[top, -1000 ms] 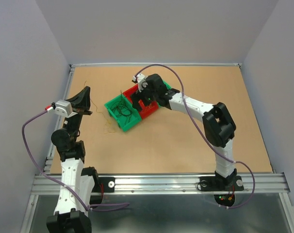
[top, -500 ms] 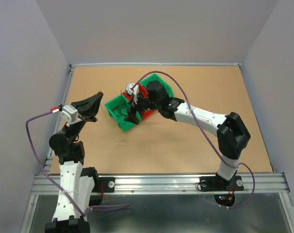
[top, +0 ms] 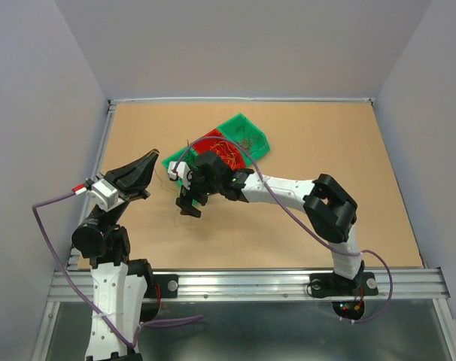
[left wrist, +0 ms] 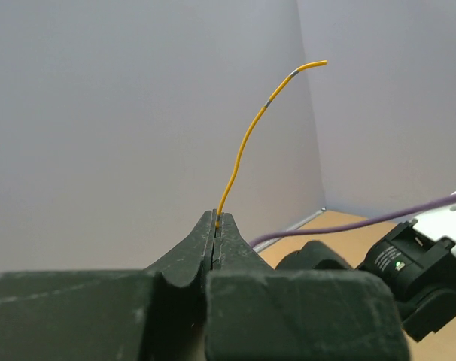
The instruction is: Untangle the cables
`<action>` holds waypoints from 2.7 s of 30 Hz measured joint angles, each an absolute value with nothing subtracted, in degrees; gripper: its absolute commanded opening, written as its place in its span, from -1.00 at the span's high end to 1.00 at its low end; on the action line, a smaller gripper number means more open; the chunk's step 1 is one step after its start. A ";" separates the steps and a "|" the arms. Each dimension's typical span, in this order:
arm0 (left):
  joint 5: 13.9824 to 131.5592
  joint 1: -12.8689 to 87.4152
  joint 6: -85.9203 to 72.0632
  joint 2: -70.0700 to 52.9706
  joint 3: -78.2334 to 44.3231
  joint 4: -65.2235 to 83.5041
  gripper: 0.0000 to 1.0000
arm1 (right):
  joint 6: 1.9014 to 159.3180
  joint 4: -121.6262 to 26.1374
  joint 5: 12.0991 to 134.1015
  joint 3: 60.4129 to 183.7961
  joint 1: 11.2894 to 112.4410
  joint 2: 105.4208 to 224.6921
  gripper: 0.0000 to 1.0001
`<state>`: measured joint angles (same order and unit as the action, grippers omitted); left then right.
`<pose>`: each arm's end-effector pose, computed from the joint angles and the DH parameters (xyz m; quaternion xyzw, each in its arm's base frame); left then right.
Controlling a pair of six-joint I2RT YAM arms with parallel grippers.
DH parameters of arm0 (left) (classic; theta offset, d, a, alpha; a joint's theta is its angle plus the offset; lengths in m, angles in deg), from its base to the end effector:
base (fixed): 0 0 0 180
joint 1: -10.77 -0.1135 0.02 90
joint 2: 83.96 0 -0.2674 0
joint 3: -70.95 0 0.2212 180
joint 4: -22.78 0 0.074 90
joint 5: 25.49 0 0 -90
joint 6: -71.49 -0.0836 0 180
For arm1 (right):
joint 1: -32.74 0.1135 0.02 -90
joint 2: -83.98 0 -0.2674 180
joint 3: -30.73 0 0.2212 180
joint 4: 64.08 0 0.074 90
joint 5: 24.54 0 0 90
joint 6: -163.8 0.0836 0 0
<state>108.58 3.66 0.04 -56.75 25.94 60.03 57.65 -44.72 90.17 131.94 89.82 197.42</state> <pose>0.0763 -0.0491 0.4133 0.2871 0.3509 -0.2002 0.8685 0.2262 0.4138 0.2334 -0.5924 0.6221 0.3416 0.3813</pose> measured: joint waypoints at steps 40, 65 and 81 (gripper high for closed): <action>85.68 23.66 -7.57 -8.91 2.88 47.44 1.00 | 80.82 -61.57 84.14 121.01 65.84 188.81 0.99; 53.53 40.27 -30.50 20.97 -10.30 32.77 1.00 | 85.50 -49.18 79.50 134.52 65.18 200.18 0.99; 50.44 38.26 -28.53 19.68 -10.54 28.64 1.00 | 85.04 -38.21 71.70 145.49 69.86 210.67 0.49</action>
